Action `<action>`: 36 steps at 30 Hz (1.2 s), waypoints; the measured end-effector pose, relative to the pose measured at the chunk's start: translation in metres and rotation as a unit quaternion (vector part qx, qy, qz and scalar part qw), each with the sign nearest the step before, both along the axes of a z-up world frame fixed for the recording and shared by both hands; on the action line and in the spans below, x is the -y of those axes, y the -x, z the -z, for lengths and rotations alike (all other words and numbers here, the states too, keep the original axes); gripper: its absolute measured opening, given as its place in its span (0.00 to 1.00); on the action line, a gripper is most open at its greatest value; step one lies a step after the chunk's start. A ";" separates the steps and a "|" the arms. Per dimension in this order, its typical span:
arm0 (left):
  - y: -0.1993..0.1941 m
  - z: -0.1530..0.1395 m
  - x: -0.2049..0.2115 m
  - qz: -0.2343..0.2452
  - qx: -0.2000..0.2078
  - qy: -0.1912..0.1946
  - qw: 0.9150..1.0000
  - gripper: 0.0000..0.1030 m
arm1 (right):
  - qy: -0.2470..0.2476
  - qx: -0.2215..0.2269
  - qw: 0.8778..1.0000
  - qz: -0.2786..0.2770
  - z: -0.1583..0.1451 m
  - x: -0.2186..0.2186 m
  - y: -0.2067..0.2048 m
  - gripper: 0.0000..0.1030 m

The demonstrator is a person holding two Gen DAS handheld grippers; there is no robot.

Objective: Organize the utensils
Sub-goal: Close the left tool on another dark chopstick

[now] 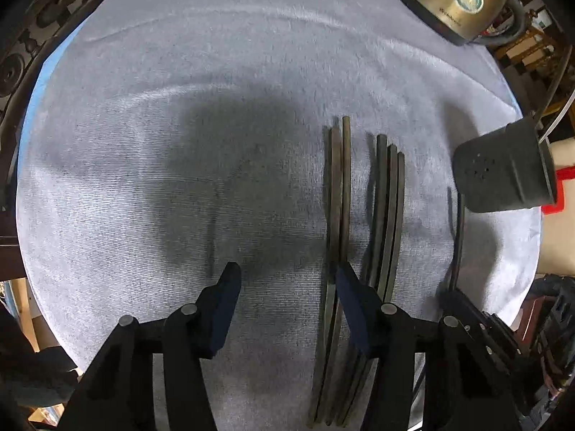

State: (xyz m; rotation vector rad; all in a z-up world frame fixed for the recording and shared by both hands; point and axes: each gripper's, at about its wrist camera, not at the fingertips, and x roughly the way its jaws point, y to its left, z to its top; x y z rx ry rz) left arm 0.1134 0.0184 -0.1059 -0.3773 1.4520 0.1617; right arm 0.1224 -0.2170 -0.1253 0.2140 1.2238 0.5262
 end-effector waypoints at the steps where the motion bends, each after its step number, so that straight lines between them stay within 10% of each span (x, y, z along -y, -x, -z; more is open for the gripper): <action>1: 0.000 0.000 0.001 0.000 0.000 -0.001 1.000 0.54 | -0.002 0.000 1.000 0.000 0.000 0.000 0.000 0.09; 6: -0.007 0.000 0.006 0.003 0.001 -0.001 1.000 0.52 | -0.007 -0.001 1.000 0.000 0.001 0.002 0.001 0.09; 12: -0.017 0.007 -0.005 0.016 -0.035 0.029 0.999 0.08 | 0.001 -0.003 1.000 -0.007 0.000 -0.002 -0.001 0.09; 18: -0.027 0.009 -0.015 0.013 -0.044 0.049 0.998 0.08 | 0.029 -0.003 0.999 -0.029 -0.003 -0.013 -0.005 0.09; 27: -0.046 0.013 0.003 0.180 -0.107 -0.008 0.978 0.09 | 0.102 -0.010 0.988 -0.112 -0.007 -0.039 -0.010 0.09; 36: -0.047 0.017 0.002 0.190 -0.114 -0.010 0.975 0.10 | 0.175 -0.066 0.969 -0.161 -0.005 -0.071 -0.034 0.11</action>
